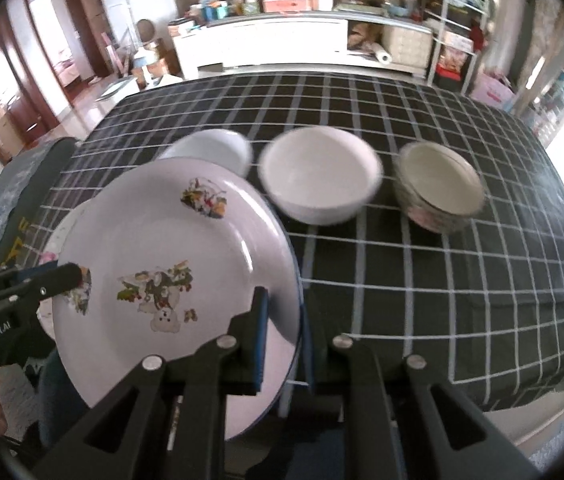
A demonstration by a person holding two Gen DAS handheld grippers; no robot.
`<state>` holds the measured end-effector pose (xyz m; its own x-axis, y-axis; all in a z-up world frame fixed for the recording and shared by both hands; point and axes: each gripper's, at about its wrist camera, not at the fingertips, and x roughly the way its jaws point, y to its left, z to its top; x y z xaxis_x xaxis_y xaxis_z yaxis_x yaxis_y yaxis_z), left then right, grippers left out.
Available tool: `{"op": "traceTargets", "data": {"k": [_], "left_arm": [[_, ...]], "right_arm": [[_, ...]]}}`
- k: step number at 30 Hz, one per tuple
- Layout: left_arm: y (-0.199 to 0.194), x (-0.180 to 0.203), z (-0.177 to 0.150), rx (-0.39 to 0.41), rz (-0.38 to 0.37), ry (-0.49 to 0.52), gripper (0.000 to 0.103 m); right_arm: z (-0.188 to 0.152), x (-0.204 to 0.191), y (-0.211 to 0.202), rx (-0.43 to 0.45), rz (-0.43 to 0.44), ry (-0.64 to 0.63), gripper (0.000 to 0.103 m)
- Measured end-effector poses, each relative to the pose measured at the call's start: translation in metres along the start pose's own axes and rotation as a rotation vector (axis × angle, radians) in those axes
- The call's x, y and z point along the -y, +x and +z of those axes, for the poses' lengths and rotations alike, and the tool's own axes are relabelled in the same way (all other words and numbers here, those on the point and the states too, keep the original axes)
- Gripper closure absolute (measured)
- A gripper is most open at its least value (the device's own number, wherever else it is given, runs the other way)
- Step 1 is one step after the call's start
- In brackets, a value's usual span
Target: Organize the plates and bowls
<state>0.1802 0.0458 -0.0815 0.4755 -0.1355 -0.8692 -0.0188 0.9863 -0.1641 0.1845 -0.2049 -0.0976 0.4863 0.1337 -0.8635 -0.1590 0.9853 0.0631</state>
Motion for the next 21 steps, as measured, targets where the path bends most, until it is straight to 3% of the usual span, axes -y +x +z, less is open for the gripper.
{"op": "traceTargets", "data": {"k": [9, 15, 21], "left_arm": [[-0.017, -0.072, -0.018, -0.01, 0.09, -0.092, 0.093], [-0.007, -0.098, -0.026, -0.038, 0.14, -0.123, 0.093], [0.002, -0.115, -0.025, -0.046, 0.146, -0.164, 0.093]], "right_arm": [[0.016, -0.075, 0.027, -0.033, 0.065, -0.117, 0.084], [0.02, -0.104, 0.054, -0.096, 0.098, -0.136, 0.084], [0.027, -0.123, 0.067, -0.104, 0.091, -0.181, 0.084]]}}
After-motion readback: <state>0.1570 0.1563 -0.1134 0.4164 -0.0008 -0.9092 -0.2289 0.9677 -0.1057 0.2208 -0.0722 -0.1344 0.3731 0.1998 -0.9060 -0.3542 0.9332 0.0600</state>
